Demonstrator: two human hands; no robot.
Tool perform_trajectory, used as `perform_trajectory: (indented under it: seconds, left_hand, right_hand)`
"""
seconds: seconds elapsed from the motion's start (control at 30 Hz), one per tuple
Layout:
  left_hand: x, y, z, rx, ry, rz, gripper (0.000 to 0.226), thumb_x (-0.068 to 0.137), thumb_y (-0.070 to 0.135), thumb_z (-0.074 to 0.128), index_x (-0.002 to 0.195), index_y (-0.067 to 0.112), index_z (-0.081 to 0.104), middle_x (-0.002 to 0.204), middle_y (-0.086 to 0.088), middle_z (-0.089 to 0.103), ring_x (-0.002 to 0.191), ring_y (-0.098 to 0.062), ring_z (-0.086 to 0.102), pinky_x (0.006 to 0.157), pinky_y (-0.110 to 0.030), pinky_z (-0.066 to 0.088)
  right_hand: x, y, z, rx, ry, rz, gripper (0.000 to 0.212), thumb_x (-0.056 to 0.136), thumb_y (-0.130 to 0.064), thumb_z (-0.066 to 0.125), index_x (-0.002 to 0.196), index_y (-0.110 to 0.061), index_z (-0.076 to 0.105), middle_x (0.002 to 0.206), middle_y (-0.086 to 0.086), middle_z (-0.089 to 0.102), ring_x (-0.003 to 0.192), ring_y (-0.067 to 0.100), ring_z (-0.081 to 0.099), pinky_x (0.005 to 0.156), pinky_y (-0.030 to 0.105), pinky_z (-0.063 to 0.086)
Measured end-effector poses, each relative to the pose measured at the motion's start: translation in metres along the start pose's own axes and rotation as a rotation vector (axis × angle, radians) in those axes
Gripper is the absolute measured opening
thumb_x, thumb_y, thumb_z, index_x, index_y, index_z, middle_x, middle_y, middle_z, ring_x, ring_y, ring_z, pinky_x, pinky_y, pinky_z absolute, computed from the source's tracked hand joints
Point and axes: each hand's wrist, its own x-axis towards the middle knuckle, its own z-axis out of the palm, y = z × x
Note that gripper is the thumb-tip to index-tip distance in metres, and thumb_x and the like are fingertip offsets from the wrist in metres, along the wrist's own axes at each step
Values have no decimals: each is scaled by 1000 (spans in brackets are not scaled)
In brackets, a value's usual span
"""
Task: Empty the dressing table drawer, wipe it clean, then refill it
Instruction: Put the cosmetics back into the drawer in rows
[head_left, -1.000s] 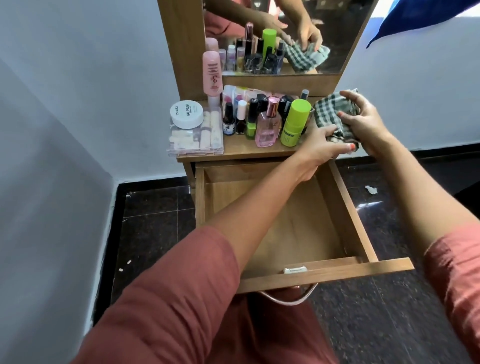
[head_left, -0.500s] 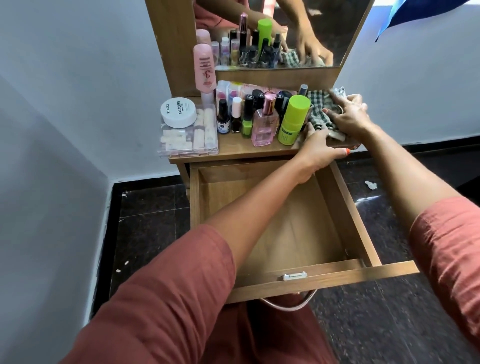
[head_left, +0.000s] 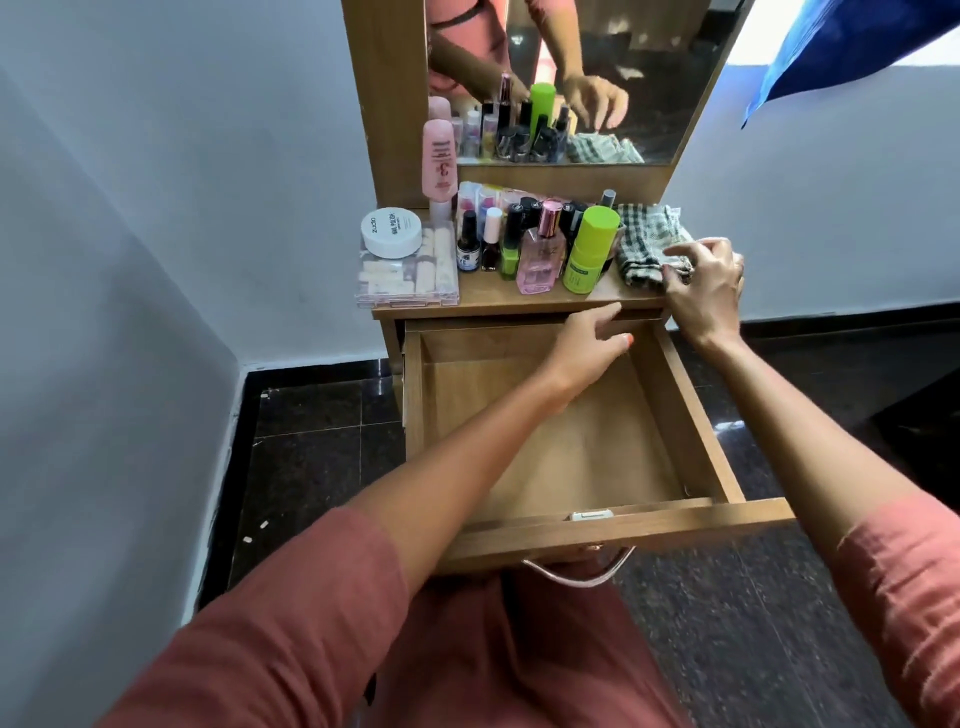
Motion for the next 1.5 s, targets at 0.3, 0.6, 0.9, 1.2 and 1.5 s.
perform_trajectory:
  seconds: [0.3,0.6,0.9,1.2,1.5]
  left_hand:
    - [-48,-26,-54,-45,291,17,28,90,0,50,117,5,58,118,-9,62,108,-13,57,93,-20,45]
    - [-51,-22,-134,-92,847,152,19,89,0,49,103,2,60,94,4,58,83,-1,53,71,0,43]
    - [-2,-25,-190,-34,811,-171,40,93,24,50,130,9,45,135,-5,48,121,-18,48,84,-16,37]
    - [22,-13,-193,-263,631,-365,46,89,31,58,126,6,47,126,-10,57,94,-20,59,65,-24,49]
    - [11,-11,-186,-350,698,-364,42,87,24,62,124,6,50,125,-11,58,88,-19,58,69,-30,53]
  right_hand:
    - [-73,-73,17,322,-147,-145,19,85,0,57,101,5,66,101,20,68,84,15,58,65,-8,35]
    - [-87,-157,54,598,-267,53,21,87,-10,60,103,2,65,100,13,67,82,8,53,59,-6,37]
    - [-74,-179,85,503,-263,197,26,86,-27,62,81,-2,65,69,3,58,59,12,50,45,19,31]
    - [-71,-181,94,405,-272,214,31,84,-36,62,100,-10,66,104,7,66,95,22,62,67,29,43]
    - [-80,-182,80,454,-288,190,30,85,-28,63,107,-7,65,106,8,69,94,20,63,64,25,40]
